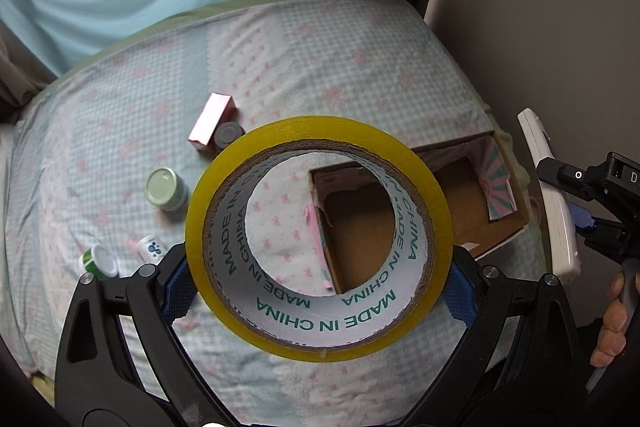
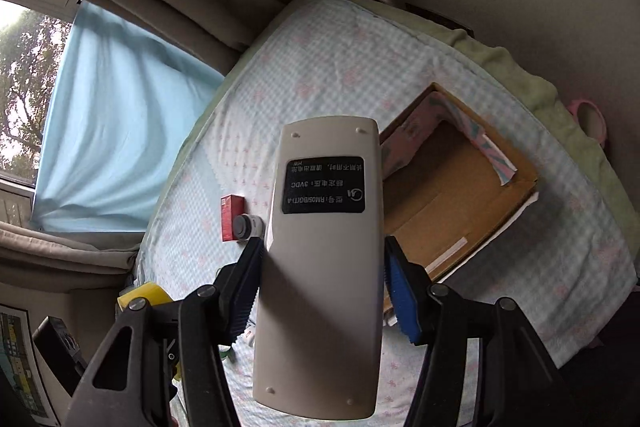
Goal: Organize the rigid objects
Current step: 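Carry tape roll with left tool while right tool carries remote to cardboard box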
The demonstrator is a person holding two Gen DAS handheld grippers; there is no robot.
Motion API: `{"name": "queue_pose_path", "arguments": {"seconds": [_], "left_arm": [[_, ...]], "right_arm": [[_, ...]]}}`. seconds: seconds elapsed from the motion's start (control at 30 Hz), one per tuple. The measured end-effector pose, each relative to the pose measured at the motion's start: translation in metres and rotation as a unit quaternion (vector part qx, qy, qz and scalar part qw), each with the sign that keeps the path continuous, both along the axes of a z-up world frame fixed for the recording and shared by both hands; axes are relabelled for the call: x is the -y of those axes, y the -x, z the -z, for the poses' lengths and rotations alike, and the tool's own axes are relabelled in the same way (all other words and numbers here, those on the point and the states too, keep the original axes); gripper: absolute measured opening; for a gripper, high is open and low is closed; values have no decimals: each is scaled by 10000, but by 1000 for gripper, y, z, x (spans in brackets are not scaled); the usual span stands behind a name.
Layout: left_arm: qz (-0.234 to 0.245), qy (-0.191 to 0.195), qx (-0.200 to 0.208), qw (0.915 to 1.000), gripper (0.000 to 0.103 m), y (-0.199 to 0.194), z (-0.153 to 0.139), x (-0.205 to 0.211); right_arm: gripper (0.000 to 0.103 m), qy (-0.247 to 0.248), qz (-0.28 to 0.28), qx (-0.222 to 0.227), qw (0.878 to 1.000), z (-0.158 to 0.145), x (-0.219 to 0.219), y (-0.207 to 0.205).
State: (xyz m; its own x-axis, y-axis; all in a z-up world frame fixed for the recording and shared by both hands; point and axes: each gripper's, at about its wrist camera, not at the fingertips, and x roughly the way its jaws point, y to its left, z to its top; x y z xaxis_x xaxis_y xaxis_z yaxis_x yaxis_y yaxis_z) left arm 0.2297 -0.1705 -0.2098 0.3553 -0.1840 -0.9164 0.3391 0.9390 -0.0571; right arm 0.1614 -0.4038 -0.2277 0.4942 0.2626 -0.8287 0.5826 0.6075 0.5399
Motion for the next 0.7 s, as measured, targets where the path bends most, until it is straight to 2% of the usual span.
{"name": "queue_pose_path", "arguments": {"seconds": [0.2,0.37,0.7], "left_arm": [[143,-211,-321,9992,96,-11,36,48],[251,-364,-632,9970,96,-20,66,79],[663,-777,-1264,9867,96,-46,152,125]], "right_arm": [[54,-146,77,-330,9993,35,40,0],[54,-328,130,-587,9977,67,56,-7],[54,-613,358,-1005,9924,137,76,-30]]}}
